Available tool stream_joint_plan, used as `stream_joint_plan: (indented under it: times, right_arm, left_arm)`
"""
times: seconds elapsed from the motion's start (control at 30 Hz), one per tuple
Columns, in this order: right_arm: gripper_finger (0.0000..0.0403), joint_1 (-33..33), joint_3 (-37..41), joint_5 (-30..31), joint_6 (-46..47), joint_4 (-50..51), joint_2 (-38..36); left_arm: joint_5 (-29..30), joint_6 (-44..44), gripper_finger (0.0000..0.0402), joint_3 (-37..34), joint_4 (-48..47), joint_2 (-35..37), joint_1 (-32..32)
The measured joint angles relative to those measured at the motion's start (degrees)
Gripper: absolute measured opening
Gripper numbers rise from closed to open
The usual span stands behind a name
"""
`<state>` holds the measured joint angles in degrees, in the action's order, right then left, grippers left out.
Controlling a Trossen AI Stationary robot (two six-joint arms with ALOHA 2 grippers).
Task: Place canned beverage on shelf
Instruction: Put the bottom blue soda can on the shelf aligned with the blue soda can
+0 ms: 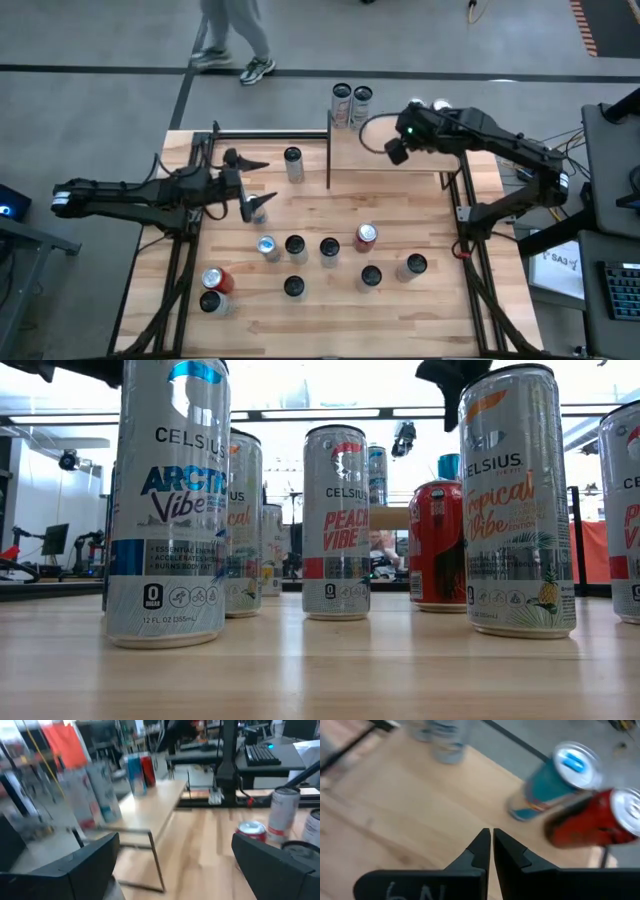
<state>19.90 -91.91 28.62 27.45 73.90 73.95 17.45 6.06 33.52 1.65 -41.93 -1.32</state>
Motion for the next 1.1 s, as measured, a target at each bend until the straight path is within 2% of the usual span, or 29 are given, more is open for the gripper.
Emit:
stream_joint_plan:
  times: [0.17,0.33,0.5,0.73,0.93,1.1]
  right_arm:
    - [0.0012,-5.7,0.3,0.1,-2.3,-5.1,0.0]
    - [0.0012,-11.2,1.4,0.6,-5.5,-10.8,0.0]
    - [0.0012,-16.0,3.5,1.6,-5.7,-14.1,0.0]
    - [0.0012,-21.5,8.2,1.6,-5.6,-20.9,0.0]
    - [0.0012,-25.3,11.3,1.6,-5.0,-24.2,0.0]
    - [0.0012,-27.3,13.1,1.6,-5.0,-26.9,0.0]
  left_arm:
    - [-0.7,-7.1,0.0370,0.0,-3.4,0.0,0.0]
    - [-8.0,-11.4,0.0370,0.1,-3.5,0.0,0.0]
    - [-12.4,-15.3,0.0370,1.7,-4.6,-0.8,0.1]
    - [-14.0,-18.4,0.0370,7.1,-14.5,-3.6,0.9]
    - [-14.0,-21.2,0.0370,11.6,-27.7,-8.2,5.9]
    - [-13.7,-21.5,0.0370,14.2,-33.4,-12.2,12.4]
